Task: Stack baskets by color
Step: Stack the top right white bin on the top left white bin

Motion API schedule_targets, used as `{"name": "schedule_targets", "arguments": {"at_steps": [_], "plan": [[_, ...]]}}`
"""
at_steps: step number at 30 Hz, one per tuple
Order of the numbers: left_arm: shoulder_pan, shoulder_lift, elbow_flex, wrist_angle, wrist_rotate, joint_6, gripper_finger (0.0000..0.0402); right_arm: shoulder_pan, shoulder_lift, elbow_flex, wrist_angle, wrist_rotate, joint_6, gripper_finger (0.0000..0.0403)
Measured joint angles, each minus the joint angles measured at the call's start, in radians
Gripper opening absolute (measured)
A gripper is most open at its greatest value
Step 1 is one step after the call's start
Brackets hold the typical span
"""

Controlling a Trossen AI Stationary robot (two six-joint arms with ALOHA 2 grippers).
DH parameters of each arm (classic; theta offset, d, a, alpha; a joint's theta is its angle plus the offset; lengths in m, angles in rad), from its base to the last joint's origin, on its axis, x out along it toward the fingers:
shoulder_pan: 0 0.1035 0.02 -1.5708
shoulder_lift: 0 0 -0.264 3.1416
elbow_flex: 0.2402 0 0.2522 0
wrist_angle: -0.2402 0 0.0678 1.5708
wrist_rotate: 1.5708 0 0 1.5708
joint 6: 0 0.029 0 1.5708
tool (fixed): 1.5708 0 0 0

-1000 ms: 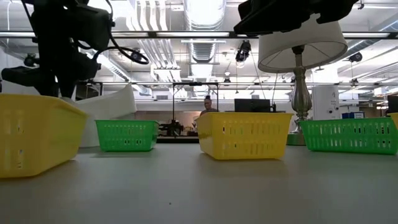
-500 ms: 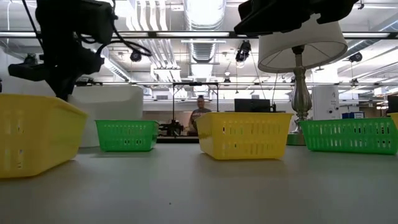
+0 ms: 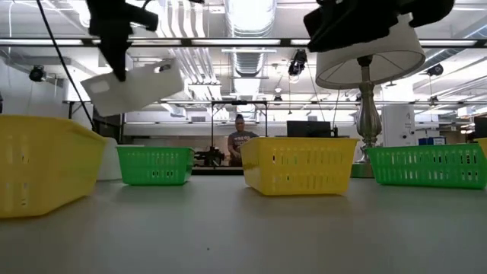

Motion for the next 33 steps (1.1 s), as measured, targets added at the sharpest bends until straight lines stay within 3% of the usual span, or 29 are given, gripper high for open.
{"name": "schedule_targets", "arguments": {"at_steps": [5, 8, 11, 21, 33], "plan": [[0.000, 0.136, 0.191, -0.150, 0.132, -0.273, 0.0000, 0.002, -0.077, -0.043, -0.073, 0.000, 0.062, 0.0061], [0.003, 0.165, 0.244, -0.122, 0.246, -0.278, 0.0000, 0.002, -0.139, -0.096, -0.075, -0.001, 0.084, 0.0061], [0.019, 0.188, 0.294, -0.146, 0.279, -0.270, 0.0000, 0.002, -0.200, -0.143, -0.059, -0.001, 0.096, 0.0061], [0.172, 0.114, 0.240, -0.149, 0.280, -0.312, 0.0000, 0.002, -0.371, -0.241, -0.045, -0.008, 0.097, 0.0061], [0.487, 0.101, 0.134, -0.137, 0.423, -0.062, 0.0000, 0.004, -0.457, -0.294, -0.033, -0.009, 0.098, 0.0061]]}}
